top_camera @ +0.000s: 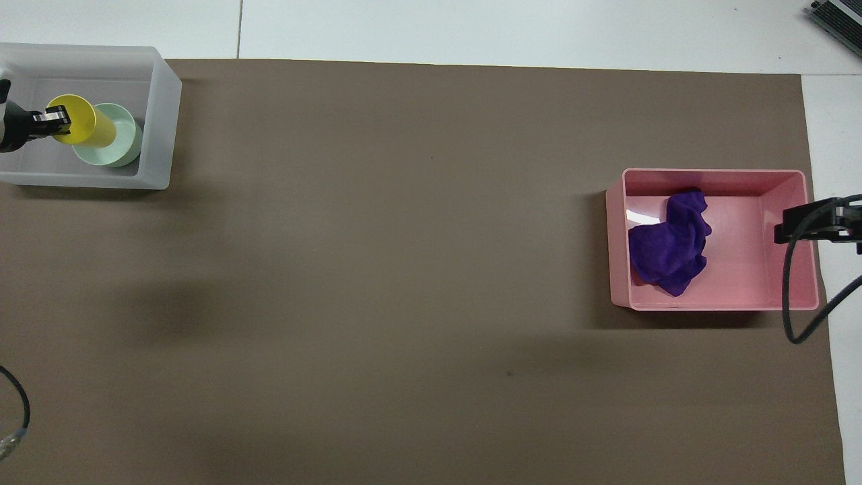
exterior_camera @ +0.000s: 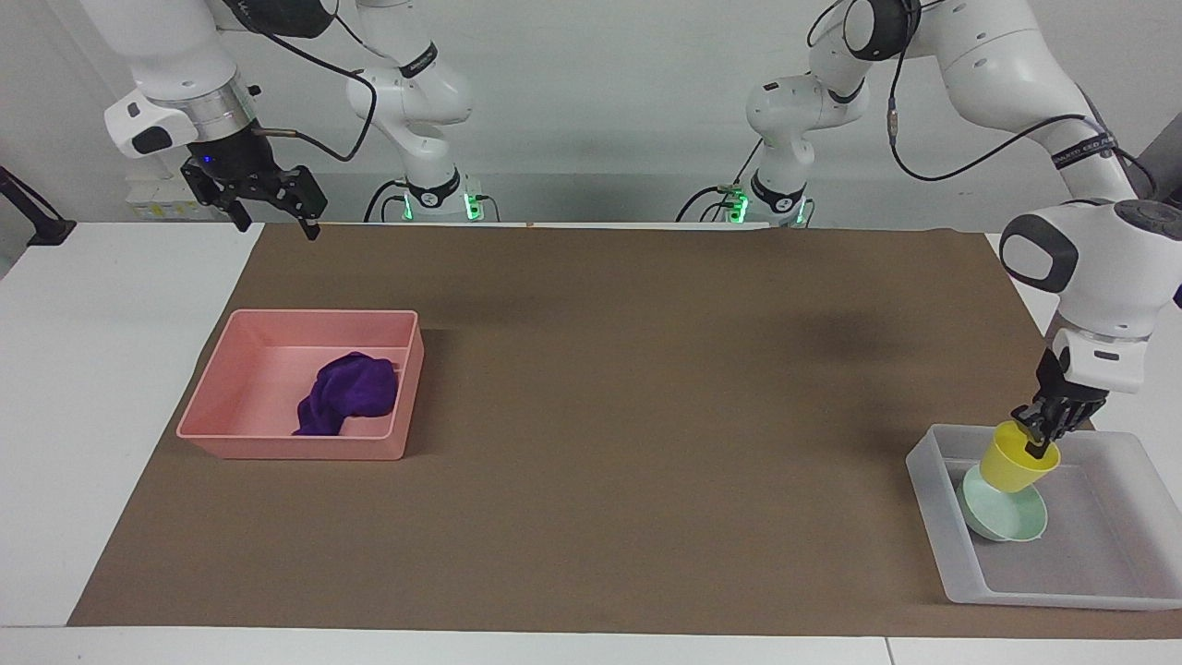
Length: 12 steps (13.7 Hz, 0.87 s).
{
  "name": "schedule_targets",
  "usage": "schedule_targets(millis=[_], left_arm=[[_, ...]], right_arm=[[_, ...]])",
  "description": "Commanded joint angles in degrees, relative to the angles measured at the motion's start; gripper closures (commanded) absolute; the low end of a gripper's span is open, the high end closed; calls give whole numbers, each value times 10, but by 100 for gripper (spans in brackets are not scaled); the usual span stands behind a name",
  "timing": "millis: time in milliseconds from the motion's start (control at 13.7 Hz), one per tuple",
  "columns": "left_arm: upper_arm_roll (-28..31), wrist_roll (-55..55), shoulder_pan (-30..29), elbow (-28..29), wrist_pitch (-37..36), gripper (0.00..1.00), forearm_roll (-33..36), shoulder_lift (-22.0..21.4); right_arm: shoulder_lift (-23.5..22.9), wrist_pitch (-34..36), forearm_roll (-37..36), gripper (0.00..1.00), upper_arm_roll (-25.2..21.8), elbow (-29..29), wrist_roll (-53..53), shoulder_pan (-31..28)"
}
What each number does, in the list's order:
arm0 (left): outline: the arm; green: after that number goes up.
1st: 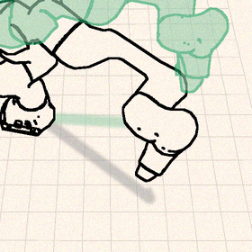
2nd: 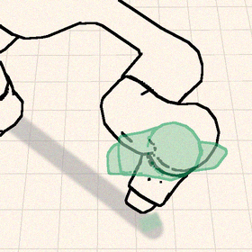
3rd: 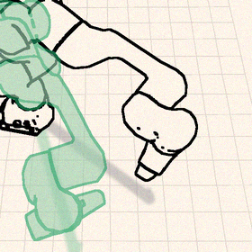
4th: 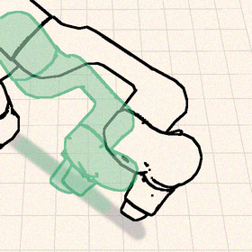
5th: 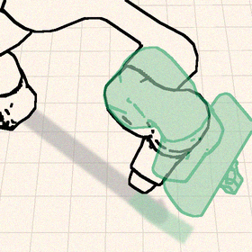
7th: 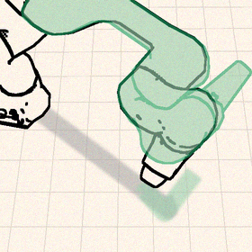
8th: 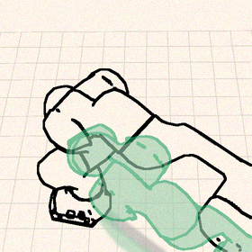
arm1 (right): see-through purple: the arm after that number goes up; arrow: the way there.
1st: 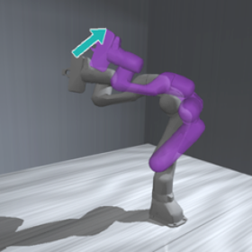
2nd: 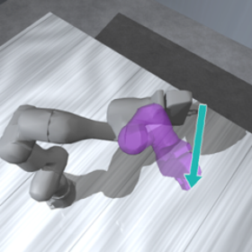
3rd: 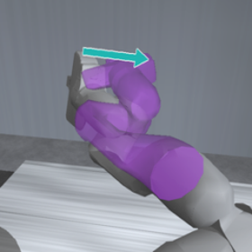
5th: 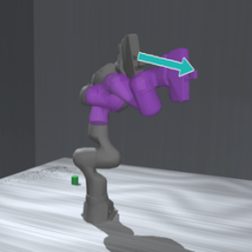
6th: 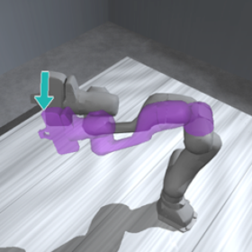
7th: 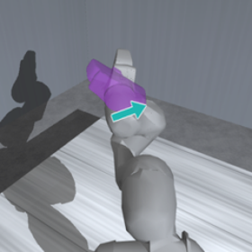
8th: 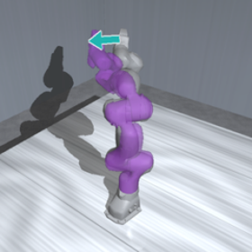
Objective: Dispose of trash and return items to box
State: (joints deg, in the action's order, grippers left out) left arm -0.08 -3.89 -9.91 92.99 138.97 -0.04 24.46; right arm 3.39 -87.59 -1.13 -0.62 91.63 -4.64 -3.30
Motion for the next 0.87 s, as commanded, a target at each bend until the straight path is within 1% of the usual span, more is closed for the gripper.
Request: schedule_targets(millis=[0,219,291,364,437,510,583,656,801], left_arm=[[-8,4,-16,-19,44,100,-19,43],[-9,4,-21,9,40,100,-24,39],[-9,4,-16,19,37,88,-24,38],[-9,4,-13,21,36,72,-23,38],[-10,4,-13,17,24,49,-22,37],[-12,9,-14,9,-3,41,-21,36],[-12,30,-17,2,-26,17,-22,28],[-11,73,-12,9,-32,0,-24,10],[-11,141,-1,46,-40,0,-25,-37]], right_arm=[[6,8,10,0,0,4,18,-3],[6,8,10,0,1,5,19,-4],[6,8,10,0,1,5,19,-4],[6,6,10,0,1,5,19,-4],[6,3,10,0,1,4,20,-1],[6,2,10,0,1,5,18,-1],[6,2,10,0,1,5,19,-1],[6,1,10,0,1,6,19,-1],[6,-1,10,0,1,6,19,-1]])
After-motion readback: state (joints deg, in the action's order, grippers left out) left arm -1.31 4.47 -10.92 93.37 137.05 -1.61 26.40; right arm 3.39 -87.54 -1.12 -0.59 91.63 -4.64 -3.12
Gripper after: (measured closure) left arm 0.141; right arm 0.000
